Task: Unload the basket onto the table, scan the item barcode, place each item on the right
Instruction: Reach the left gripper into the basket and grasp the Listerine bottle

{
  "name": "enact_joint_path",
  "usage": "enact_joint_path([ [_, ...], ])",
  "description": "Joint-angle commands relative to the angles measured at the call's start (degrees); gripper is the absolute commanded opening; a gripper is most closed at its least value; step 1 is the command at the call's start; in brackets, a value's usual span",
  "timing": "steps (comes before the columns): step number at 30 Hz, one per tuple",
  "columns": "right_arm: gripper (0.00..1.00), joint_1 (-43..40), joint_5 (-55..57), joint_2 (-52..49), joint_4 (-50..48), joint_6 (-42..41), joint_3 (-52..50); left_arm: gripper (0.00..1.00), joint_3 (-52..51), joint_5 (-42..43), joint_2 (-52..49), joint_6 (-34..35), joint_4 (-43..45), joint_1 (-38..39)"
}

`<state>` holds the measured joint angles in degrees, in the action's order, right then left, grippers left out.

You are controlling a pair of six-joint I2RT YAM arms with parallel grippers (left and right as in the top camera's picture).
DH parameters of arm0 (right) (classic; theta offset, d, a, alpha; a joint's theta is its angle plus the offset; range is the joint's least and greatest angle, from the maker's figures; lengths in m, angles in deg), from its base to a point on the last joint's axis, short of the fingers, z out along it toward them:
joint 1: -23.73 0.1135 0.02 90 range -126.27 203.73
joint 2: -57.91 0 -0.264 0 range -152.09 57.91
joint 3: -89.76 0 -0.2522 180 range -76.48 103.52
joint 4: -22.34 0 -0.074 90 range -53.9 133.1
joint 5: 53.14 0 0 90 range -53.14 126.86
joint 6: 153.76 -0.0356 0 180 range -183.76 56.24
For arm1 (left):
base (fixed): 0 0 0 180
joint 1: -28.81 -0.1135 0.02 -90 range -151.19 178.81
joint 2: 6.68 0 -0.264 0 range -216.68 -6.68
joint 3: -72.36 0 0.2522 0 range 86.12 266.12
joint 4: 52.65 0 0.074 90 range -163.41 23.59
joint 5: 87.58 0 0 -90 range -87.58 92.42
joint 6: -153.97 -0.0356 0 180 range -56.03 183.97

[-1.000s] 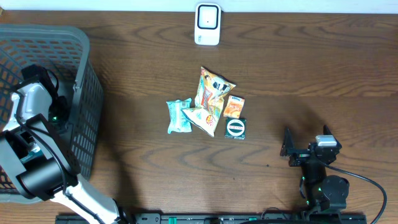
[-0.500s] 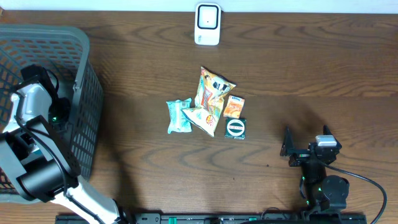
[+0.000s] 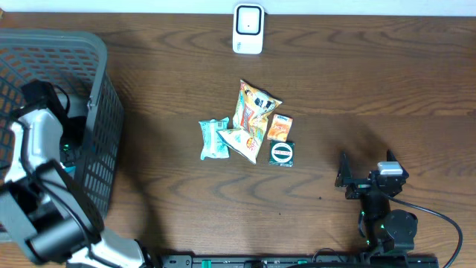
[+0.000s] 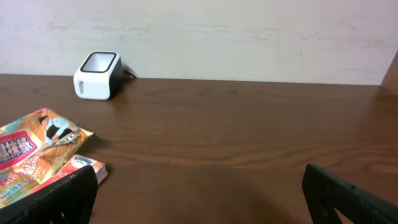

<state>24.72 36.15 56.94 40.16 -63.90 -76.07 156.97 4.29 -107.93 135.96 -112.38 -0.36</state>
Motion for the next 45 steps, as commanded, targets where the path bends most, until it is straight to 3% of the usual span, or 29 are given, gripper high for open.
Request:
enact_joint_path([
  [1,0.99,0.5,-0.48,0.2,0.2,0.63,-0.09,0.54,0.76,0.92,6.86,-0.42,0.68,-0.79],
  [10,0.99,0.5,-0.48,0.2,0.2,0.63,-0.09,0.53,0.76,0.94,17.49,-0.42,1.77,-2.95],
  [23,0.99,0.5,-0.48,0.2,0.2,0.63,-0.09,0.53,0.92,2.78,22.34,-0.42,6.29,-2.97],
  [45,0.99,0.5,-0.48,0.2,0.2,0.63,-0.09,0.53,1.07,19.45,35.91,-0.35,24.46,-2.58],
])
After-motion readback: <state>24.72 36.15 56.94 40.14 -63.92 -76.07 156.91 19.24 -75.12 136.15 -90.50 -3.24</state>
